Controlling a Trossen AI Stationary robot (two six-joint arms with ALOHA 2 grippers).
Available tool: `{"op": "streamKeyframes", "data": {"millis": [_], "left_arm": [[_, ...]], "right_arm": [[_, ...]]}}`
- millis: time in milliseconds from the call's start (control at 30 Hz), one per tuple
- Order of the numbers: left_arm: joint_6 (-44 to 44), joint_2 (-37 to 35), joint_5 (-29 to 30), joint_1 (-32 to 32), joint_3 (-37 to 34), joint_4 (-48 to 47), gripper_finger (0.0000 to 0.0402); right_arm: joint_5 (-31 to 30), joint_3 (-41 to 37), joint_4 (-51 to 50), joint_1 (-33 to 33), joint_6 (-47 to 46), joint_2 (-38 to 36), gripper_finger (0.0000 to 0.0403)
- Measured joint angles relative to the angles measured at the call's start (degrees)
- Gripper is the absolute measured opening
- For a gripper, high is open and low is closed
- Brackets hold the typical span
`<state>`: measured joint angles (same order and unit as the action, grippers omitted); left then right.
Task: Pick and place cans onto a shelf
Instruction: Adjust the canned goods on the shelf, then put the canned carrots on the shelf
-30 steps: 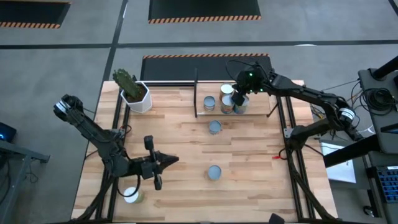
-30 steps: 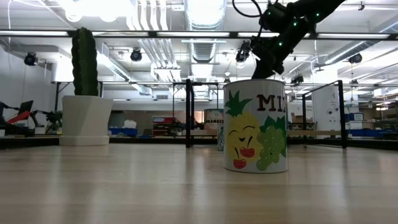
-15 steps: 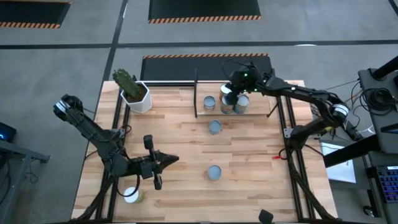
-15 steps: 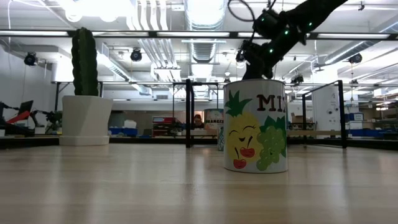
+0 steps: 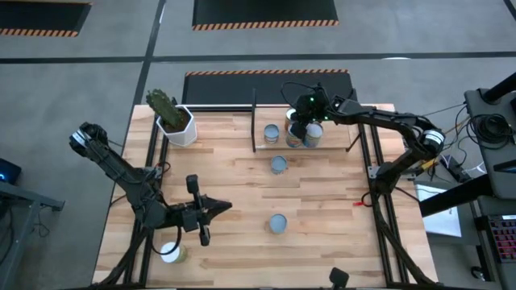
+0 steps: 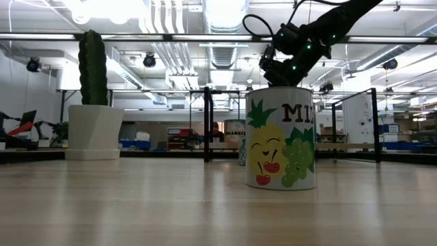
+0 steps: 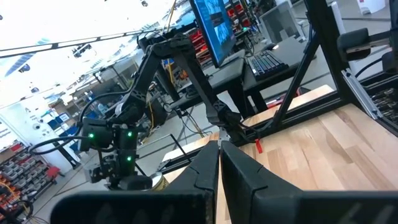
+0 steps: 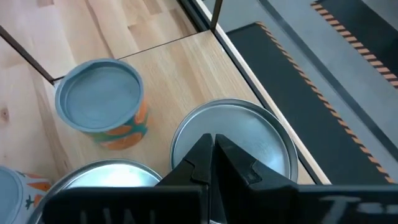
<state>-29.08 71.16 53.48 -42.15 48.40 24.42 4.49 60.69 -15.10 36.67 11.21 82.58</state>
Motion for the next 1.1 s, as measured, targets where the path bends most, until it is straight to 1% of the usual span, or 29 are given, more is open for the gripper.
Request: {"op": "streamKeyframes", "data": {"millis": [400,500,600,767,1000,1033,1100], "left_arm": [[0.0,0.0,0.0,0.0,0.3,0.0,0.0000],[0.3,0.0,0.0,0.0,0.3,0.0,0.0000],[1.9,0.0,0.0,0.0,0.3,0.0,0.0000],[7.8,0.6,0.0,0.0,0.3,-1.4,0.0000],[23.8,3.0,0.0,0.0,0.3,-8.8,0.0000],[25.1,3.5,0.0,0.0,0.3,-9.2,0.0000],[26.5,4.8,0.0,0.0,0.3,-9.0,0.0000]], "right_arm": [[0.0,1.1,-3.2,0.0,-0.1,-1.0,0.0009],[-0.1,2.7,-4.5,-0.5,-0.7,-3.3,0.0009],[0.1,3.6,-5.8,-2.4,-2.2,-7.1,0.0009],[1.5,0.9,-6.1,-10.2,-6.3,-14.8,0.0009],[1.5,-6.0,-5.8,-25.8,-13.1,-22.3,0.0009],[1.1,-7.0,-5.5,-28.1,-13.7,-22.9,0.0009],[-2.3,-8.9,-5.6,-32.4,-15.0,-23.4,0.0009]]}}
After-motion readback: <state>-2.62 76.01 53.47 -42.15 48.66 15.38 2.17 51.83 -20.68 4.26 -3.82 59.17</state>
